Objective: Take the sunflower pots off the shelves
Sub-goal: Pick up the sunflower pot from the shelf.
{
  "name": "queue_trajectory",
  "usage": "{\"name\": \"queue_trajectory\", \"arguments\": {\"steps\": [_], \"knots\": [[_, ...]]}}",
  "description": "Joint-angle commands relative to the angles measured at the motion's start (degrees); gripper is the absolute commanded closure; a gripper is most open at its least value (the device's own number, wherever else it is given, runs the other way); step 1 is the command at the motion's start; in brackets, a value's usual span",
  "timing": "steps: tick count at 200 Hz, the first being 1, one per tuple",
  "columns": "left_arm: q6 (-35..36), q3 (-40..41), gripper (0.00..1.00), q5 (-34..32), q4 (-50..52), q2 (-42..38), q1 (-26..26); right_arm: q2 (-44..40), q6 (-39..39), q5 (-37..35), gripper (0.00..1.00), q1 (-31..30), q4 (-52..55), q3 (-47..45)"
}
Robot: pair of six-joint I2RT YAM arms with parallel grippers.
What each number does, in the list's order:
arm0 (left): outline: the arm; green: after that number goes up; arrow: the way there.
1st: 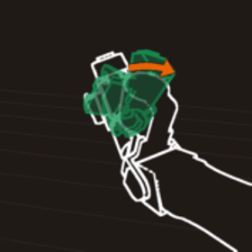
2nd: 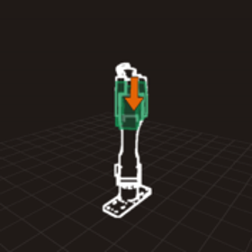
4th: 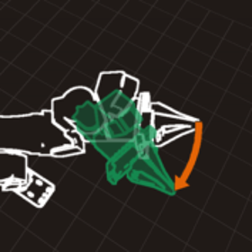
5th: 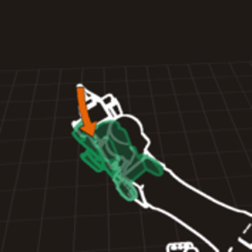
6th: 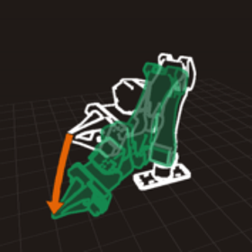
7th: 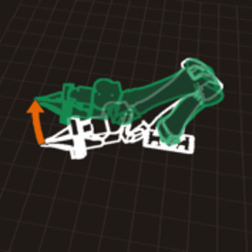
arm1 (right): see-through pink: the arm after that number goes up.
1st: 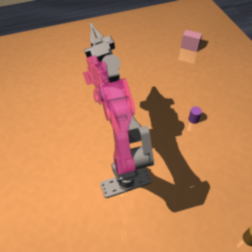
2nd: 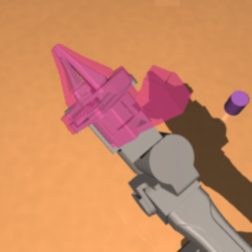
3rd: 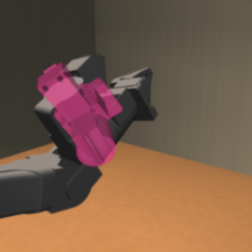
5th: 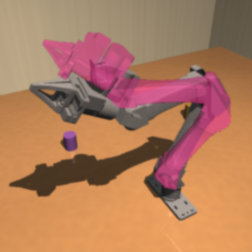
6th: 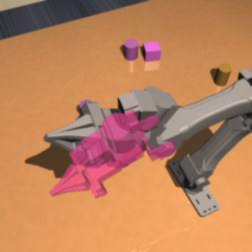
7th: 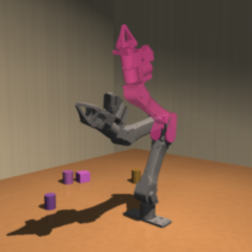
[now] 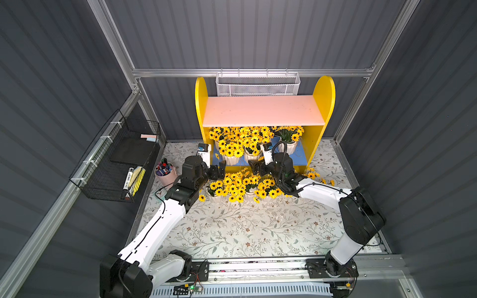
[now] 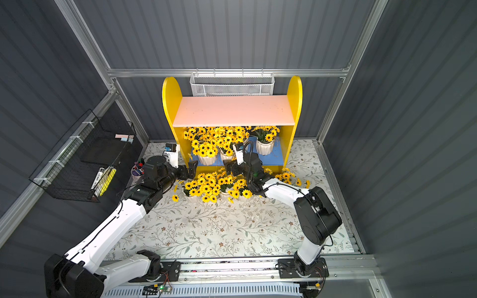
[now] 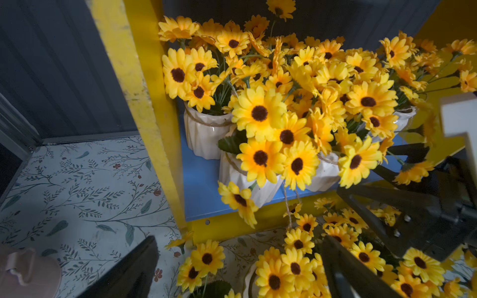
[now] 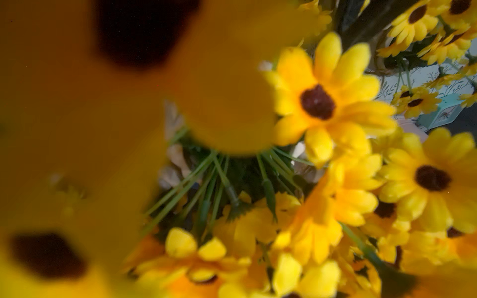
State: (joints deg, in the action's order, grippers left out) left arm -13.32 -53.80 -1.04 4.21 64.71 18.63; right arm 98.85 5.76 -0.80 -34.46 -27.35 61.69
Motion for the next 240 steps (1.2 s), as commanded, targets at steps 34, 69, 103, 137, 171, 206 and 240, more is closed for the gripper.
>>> {"name": "queue_trajectory", "arguments": {"steps": [34,69,103,137,171,206,240], "knots": [[-1.02,-1.25,0.01,1.91,-1.75,-0.39,-0.09,4.93,-0.47,-4.42,0.01,-0.08,-5.07,5.38],[-1.20,-1.24,0.01,2.45,-1.81,-0.46,-0.09,6.74,-0.50,-4.18,0.01,-0.07,-5.09,7.39],[-1.16,-1.22,0.01,2.45,-1.90,-0.91,-0.14,8.49,0.00,-4.78,0.01,-0.01,-4.92,9.46],[-1.05,-1.14,0.01,2.51,-1.86,-1.32,-0.09,10.48,0.69,-5.11,0.01,-0.04,-4.76,11.42],[-0.72,-1.15,0.00,2.22,-1.88,-1.60,-0.09,11.58,1.27,-5.06,0.01,-0.17,-4.25,12.39],[-0.65,-1.14,0.01,2.21,-1.88,-1.94,-0.09,12.44,1.46,-5.60,0.01,-0.21,-3.53,13.51],[-0.65,-1.18,0.01,2.34,-1.91,-2.27,-0.09,13.19,1.04,-6.44,0.01,-0.51,-2.61,14.25]]}}
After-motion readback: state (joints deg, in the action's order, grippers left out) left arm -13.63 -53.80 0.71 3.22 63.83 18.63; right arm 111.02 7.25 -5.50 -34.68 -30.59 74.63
